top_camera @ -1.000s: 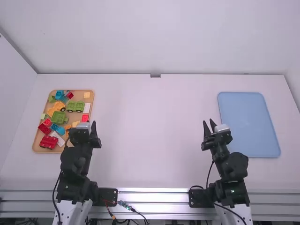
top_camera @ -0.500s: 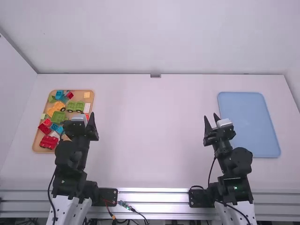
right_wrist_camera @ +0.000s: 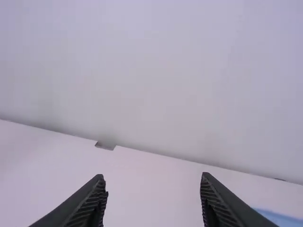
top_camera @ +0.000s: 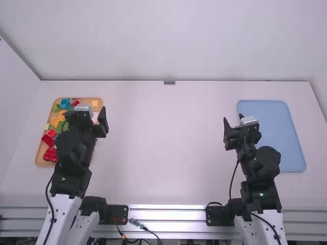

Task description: Assemble lego blocks to make yellow taxi

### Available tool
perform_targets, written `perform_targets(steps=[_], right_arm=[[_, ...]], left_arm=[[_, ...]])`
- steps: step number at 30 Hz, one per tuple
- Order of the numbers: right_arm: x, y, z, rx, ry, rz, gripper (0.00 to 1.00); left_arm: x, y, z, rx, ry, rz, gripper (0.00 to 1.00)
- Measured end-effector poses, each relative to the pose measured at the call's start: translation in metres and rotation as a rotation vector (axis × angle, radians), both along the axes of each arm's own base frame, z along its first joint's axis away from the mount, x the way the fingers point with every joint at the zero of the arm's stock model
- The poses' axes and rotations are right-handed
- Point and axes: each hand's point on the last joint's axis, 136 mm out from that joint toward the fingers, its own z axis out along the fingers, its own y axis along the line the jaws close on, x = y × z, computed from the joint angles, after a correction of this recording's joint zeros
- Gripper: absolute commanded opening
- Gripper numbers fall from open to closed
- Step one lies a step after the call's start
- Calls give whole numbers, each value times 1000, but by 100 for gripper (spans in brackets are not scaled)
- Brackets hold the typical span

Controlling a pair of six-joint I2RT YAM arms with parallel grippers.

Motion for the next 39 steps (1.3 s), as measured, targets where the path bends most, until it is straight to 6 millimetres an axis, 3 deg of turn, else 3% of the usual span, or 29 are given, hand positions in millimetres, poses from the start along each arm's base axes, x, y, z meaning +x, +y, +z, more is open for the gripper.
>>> perform_targets(steps=[6,13,17,18,21,24,30,39], right_arm=[[15,1,25,2,-3,-1,66],[39,3,53,-2,0,0,81],[52,4,54,-2,21,-1,88],[55,4,50,-5,33,-2,89],[69,5,28,-11,104,-2,95],[78,6,11,-15,155,-2,99],[90,6,-20,-22,248,-4,99],[104,1,-66,-42,386,-42,99]], left_arm=[[18,7,-43,-20,150,28,80],[30,8,-73,-27,249,37,90],[33,13,-91,-40,306,72,94],[32,15,-96,-41,326,82,99],[31,19,-107,-39,388,109,99],[33,20,-100,-40,389,117,99],[44,23,-86,-34,394,136,99],[55,32,-105,-9,489,188,99]])
